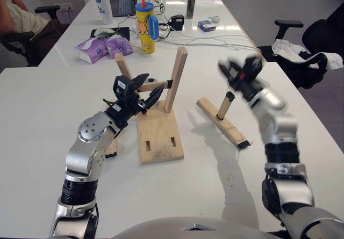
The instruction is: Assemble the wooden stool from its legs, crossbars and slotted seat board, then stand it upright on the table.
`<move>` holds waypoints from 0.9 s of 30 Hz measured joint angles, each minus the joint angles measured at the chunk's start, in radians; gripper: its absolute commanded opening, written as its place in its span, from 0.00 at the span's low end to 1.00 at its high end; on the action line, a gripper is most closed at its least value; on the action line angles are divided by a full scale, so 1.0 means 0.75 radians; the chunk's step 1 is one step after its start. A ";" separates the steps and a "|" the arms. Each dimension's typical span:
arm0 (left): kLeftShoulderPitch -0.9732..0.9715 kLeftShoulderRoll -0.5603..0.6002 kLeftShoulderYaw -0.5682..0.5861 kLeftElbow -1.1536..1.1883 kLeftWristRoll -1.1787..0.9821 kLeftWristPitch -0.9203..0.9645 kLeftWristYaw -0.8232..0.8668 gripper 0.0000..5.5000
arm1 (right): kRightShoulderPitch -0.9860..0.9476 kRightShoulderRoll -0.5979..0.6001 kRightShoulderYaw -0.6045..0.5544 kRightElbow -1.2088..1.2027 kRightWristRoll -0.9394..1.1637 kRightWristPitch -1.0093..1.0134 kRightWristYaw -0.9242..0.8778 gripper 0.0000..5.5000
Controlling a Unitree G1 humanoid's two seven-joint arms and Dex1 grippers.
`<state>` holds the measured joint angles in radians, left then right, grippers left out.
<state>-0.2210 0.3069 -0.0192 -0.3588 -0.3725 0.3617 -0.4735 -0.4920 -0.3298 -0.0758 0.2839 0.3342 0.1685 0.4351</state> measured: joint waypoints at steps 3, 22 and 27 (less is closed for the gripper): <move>-0.003 -0.001 0.003 0.001 0.000 0.000 0.000 0.56 | 0.002 -0.006 0.018 0.026 -0.058 -0.083 -0.040 0.32; -0.010 -0.012 0.028 0.012 0.001 -0.002 0.019 0.56 | -0.168 0.052 -0.141 -0.352 0.116 0.095 -0.117 0.32; -0.010 -0.013 0.030 0.012 0.001 -0.006 0.028 0.56 | -0.102 0.051 -0.012 -0.292 0.005 0.210 -0.138 0.32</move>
<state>-0.2283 0.2970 0.0034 -0.3499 -0.3721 0.3570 -0.4522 -0.5681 -0.2912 -0.0845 0.0651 0.3382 0.3261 0.3316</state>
